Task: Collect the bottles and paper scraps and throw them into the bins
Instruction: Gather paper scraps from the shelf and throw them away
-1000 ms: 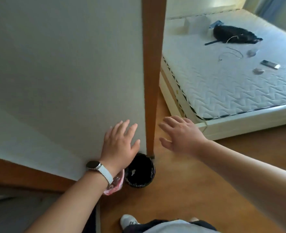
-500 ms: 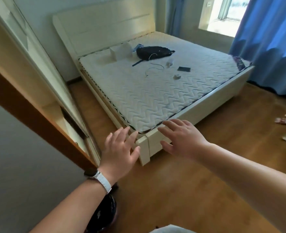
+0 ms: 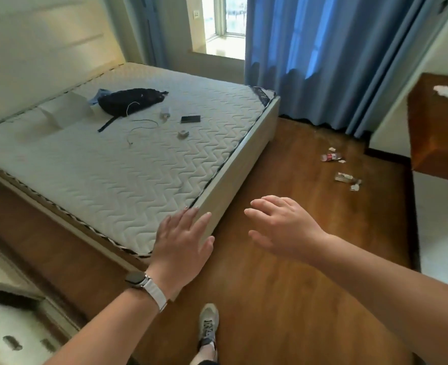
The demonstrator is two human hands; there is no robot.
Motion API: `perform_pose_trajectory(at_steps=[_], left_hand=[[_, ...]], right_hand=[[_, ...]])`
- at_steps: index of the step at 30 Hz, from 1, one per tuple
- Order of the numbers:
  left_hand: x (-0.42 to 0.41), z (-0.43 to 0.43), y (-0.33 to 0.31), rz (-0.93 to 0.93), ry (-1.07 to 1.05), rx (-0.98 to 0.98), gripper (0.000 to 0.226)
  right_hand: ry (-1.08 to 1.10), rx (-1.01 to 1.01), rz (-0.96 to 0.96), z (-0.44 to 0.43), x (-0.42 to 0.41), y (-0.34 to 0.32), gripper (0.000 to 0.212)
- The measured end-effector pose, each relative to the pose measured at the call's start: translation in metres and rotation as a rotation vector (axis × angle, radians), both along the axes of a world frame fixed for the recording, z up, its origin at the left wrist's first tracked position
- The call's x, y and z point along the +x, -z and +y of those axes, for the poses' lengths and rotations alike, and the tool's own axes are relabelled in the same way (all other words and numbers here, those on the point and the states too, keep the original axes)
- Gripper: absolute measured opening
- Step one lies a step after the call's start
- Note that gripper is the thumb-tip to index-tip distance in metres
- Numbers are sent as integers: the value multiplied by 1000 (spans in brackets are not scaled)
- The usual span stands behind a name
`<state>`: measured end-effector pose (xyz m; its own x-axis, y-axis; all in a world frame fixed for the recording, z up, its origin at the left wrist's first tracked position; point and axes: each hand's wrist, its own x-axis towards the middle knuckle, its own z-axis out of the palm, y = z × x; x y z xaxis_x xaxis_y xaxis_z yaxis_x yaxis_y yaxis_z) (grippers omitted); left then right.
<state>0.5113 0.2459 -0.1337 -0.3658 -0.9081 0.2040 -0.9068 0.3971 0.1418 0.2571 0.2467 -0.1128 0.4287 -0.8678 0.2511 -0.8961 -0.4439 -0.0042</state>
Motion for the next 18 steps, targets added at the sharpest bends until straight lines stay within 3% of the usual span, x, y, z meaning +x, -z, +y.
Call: perform_pose_trajectory(at_steps=[11,18], left_hand=[[-11,-204,-13,116,266,-18,50],[-48,-295,-22,135,463,-32,50]], right_hand=[[300,-8,-22,-141,8,-8,43],[548,25,25,-172,-18,-18,47]])
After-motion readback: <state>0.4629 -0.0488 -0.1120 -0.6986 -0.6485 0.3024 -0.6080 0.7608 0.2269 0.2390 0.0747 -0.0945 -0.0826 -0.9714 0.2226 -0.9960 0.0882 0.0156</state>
